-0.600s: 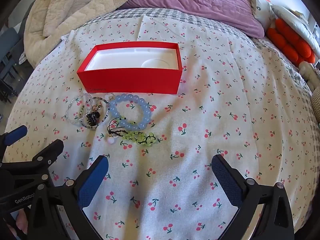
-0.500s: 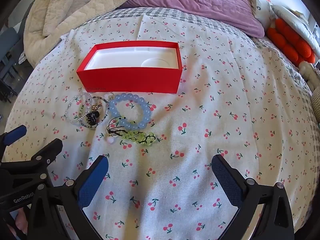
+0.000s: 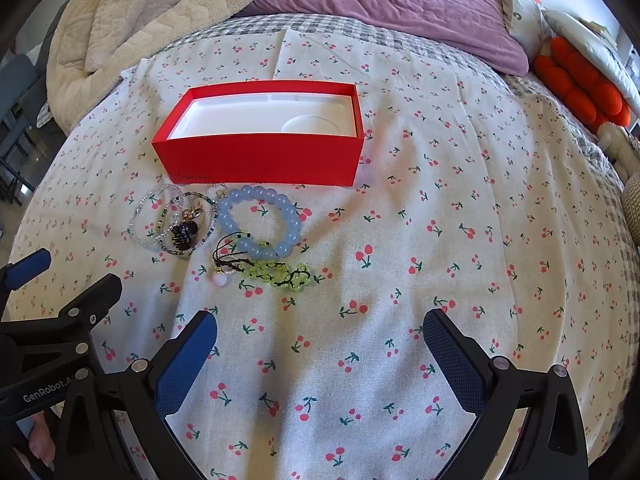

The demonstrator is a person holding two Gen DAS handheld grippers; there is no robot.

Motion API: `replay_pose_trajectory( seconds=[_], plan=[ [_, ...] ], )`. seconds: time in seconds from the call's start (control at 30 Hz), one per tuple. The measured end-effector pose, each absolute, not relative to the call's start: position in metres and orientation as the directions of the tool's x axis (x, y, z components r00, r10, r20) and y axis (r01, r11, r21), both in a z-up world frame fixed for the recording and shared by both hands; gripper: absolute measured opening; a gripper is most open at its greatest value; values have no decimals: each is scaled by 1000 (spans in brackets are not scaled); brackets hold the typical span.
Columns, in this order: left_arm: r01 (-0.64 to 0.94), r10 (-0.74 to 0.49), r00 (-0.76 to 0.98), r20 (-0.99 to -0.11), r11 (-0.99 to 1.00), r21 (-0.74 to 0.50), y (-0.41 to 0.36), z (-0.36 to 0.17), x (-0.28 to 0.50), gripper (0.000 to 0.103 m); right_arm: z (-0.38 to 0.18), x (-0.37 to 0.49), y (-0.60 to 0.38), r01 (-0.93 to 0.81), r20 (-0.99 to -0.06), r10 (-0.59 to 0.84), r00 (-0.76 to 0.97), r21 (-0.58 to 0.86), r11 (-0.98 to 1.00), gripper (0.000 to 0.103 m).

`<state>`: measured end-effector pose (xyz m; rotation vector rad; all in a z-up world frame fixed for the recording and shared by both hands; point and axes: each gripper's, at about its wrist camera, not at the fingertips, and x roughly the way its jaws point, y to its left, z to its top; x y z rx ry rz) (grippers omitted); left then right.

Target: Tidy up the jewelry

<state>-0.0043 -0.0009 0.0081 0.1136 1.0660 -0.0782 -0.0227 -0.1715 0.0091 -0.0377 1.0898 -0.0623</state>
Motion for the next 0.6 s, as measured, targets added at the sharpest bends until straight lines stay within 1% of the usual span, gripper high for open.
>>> replay_pose_trajectory(
  seconds=[0.47,0.6],
  plan=[
    [114,-6,489,-872,992,57,-2,9,-5,103,11,-23,-174,38,-882,-58,468,-46,998,103],
    [112,-4,492,-871,992,58,-1,10,-4,103,11,-23,-174,37,-896,-88,435,-80,996,103]
  ],
)
